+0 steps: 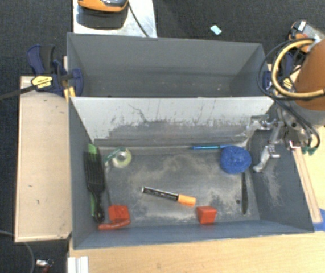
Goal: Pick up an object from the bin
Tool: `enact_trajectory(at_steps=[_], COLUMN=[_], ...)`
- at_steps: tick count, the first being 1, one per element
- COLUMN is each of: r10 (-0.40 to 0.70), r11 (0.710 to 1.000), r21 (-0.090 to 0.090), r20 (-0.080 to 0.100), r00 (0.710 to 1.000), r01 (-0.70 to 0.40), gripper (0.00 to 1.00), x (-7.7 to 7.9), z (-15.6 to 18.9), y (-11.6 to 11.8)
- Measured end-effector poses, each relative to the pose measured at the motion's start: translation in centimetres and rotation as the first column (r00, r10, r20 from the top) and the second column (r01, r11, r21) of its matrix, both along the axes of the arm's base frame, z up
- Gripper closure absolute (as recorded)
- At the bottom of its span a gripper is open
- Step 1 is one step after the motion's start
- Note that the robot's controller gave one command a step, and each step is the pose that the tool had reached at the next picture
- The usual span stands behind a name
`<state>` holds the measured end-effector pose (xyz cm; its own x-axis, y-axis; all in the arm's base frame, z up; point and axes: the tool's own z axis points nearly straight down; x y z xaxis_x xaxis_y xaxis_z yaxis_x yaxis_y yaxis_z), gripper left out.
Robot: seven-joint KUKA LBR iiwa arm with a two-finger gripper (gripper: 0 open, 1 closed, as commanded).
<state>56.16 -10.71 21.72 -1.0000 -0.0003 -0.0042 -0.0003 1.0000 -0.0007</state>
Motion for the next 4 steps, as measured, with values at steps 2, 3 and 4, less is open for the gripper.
enact_trajectory(at_steps=[2, 3, 4], r10=[-0.264, -0.476, -0.501], r11=[0.965, 0.880, 0.866], r21=[0.002, 0.002, 0.004], r20=[0.002, 0.000, 0.006], r00=[0.965, 0.880, 0.866], r01=[0.264, 0.476, 0.501], gripper=[0.00, 0.00, 0.00], x=[2.5, 3.1, 1.7], z=[-6.0, -9.4, -14.6], y=[-1.8, 0.0, -0.9])
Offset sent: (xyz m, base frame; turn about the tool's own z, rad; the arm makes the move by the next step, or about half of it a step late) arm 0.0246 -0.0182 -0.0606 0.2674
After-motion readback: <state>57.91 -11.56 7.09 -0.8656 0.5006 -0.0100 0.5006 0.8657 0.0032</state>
